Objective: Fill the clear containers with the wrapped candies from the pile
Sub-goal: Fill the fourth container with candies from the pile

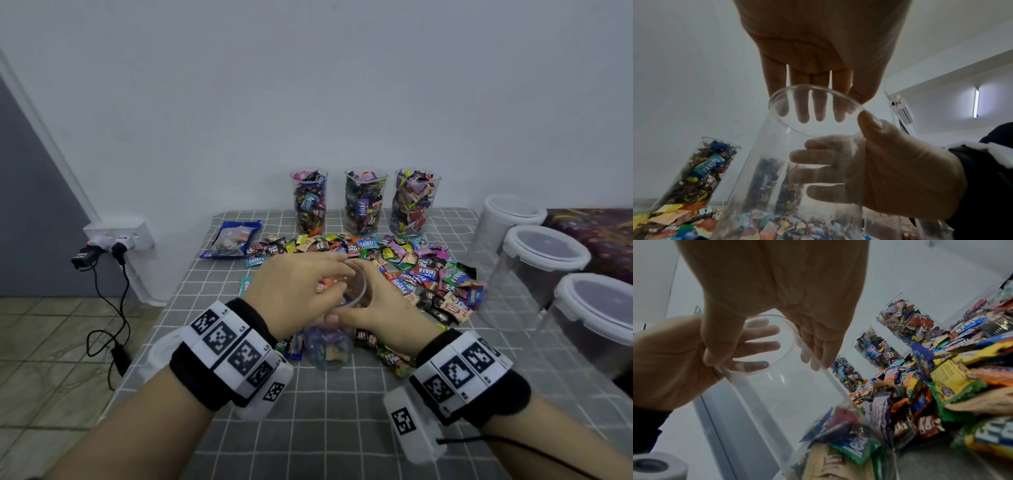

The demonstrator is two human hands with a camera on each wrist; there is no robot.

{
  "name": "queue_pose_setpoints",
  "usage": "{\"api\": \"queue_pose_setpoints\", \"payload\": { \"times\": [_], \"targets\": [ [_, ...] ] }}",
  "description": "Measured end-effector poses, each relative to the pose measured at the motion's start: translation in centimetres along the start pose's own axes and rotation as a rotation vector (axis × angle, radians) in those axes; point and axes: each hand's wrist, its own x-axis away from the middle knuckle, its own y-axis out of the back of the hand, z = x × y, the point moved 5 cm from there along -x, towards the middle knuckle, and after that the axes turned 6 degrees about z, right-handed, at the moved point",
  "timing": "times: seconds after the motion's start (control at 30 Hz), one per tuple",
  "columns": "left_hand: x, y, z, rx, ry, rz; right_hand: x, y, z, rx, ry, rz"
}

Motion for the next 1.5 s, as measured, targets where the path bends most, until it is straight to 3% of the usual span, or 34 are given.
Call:
{"api": "queue_pose_setpoints", "payload": {
  "times": [0.13, 0.27, 0.4, 0.5, 0.6, 0.7, 0.87, 1.0, 1.27, 1.5],
  "targets": [
    [0.2, 0.2, 0.9, 0.096, 0.027, -0.074, 0.1, 0.0, 0.1, 0.047, -0.004, 0.000],
    [0.6, 1.2, 2.7, 0.198, 0.168, -0.207, 0.6, 0.2, 0.6, 0.146, -0.052, 0.023],
    [1.3, 1.5, 5.5, 0.337, 0.354, -0.305, 1.2, 0.6, 0.7, 0.446, -0.073, 0.072],
    [2.2, 0.7, 7.4, 0.356, 0.453, -0.293, 1.5, 1.0, -0.2, 0.663, -0.096, 0.113],
    [2.7, -0.3, 8.7, 0.307, 0.586, -0.189, 1.8, 1.9, -1.6, 0.853, -0.202, 0.147],
    [3.0, -2.2, 9.7, 0.149, 0.675, 0.035, 1.9, 3.0, -2.2, 0.991, -0.289, 0.149],
    [3.5, -6.4, 10.8, -0.047, 0.682, 0.445, 1.8, 4.3, -3.0, 1.079, -0.427, 0.149],
    [3.6, -7.8, 11.3, -0.132, 0.686, 0.636, 1.7, 4.3, -4.1, 1.115, -0.546, 0.251],
    [3.6, -8.4, 10.8, -0.188, 0.683, 0.810, 1.3, 3.5, -5.7, 1.233, -0.640, 0.393],
    [3.0, -7.7, 9.7, -0.314, 0.624, 0.778, 0.5, 3.6, -5.6, 1.289, -0.589, 0.343]
  ]
}}
